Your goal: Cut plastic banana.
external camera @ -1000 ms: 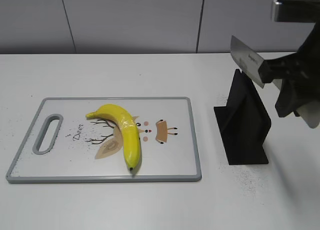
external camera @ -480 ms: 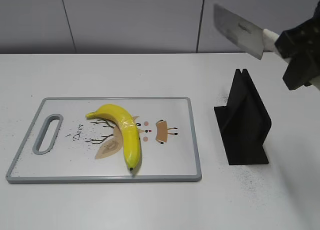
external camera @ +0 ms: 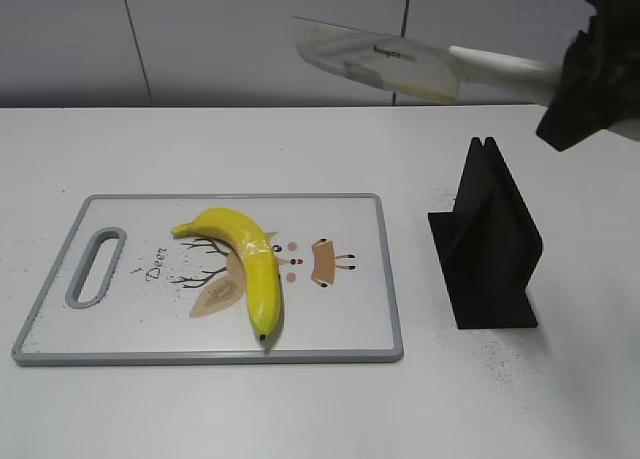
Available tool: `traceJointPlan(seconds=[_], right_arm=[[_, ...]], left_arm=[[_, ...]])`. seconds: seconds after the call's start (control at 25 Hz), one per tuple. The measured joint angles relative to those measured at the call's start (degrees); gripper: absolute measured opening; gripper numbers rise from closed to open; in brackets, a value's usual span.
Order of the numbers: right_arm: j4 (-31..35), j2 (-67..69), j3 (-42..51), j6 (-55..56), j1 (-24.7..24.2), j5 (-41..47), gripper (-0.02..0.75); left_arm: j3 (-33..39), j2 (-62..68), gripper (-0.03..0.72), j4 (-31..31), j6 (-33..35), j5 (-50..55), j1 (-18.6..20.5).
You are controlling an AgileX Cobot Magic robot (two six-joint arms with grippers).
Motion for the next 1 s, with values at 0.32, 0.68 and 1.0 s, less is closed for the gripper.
traceJointPlan(seconds=[0.32, 0.68, 1.0], right_arm=[[1.73, 7.69, -5.68, -17.64, 0.0, 0.0, 0.162], [5.81, 14.61, -10.18, -36.84, 0.0, 0.59, 0.162], [12.17, 19.72, -13.68, -47.04, 0.0, 0.59, 0.162]], left_arm=[[-11.07, 23.3, 0.529, -11.29, 21.2, -2.7, 0.0], [-28.59, 45.77, 0.529, -19.02, 45.72, 4.72, -4.78], [-37.22, 60.71, 0.529, -20.84, 57.56, 6.6, -12.32]])
